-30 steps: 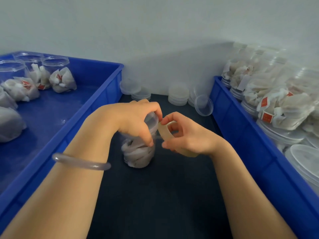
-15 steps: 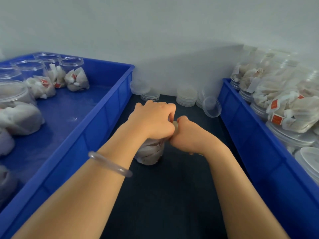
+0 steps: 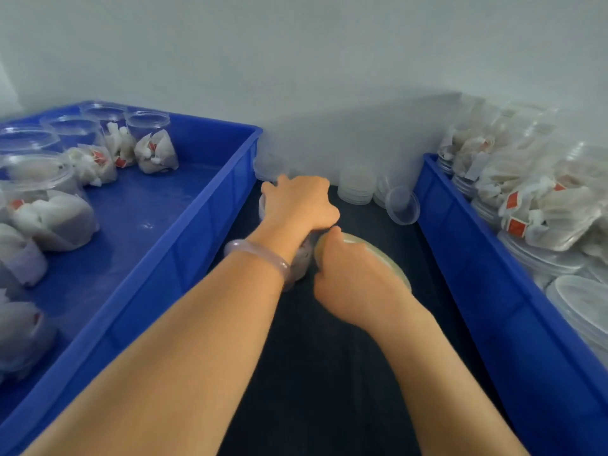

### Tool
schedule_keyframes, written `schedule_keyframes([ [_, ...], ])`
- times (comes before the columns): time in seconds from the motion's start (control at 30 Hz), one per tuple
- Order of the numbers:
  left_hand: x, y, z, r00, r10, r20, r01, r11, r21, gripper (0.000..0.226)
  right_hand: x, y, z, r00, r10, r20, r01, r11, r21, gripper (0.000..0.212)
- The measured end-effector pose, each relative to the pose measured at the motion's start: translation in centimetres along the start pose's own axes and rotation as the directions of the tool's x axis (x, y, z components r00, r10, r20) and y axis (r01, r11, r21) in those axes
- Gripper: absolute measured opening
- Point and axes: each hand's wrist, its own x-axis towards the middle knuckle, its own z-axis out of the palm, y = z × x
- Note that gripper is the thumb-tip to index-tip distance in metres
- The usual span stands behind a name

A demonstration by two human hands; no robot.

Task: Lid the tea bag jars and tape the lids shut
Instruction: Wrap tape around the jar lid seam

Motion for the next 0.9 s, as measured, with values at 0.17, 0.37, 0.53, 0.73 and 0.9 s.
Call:
schedule_keyframes([
  [0.17,0.1,-1.3,-1.4,0.968,0.166,0.189,-0.085,0.922,-0.377,0.043,2.5,3.3,3.3,0.971,0.176,0.163,-0.185,0.982,0.041,0.038],
  [0.37,-1.3,-4.5,0.3,0.896,-0.249,-0.368,-0.199,0.516,-0.833,0.028,3.1,4.9,7.7,0.992,-0.007,-0.124,0.001,0.999,-0.05,0.056],
  [0.53,-2.9,-6.1,6.0,0.984,-0.175,-0.018,0.014,0.179,-0.984,0.071,3.8,5.2,7.6,0.98,0.039,-0.196,0.023,0.953,0.302,0.067],
  [0.73,-2.4,-5.7,7.5,0.962,-0.269,-0.053,-0.017,0.134,-0.991,0.081,6.2,4.7,5.3,0.991,-0.005,-0.137,0.132,0.31,0.942,0.104],
  [0.9,-2.5,-5.9,7.9,0.974,-0.213,-0.074,-0.05,0.119,-0.992,0.089,6.2,4.1,6.6,0.978,-0.134,-0.157,0.161,0.02,0.987,0.075],
])
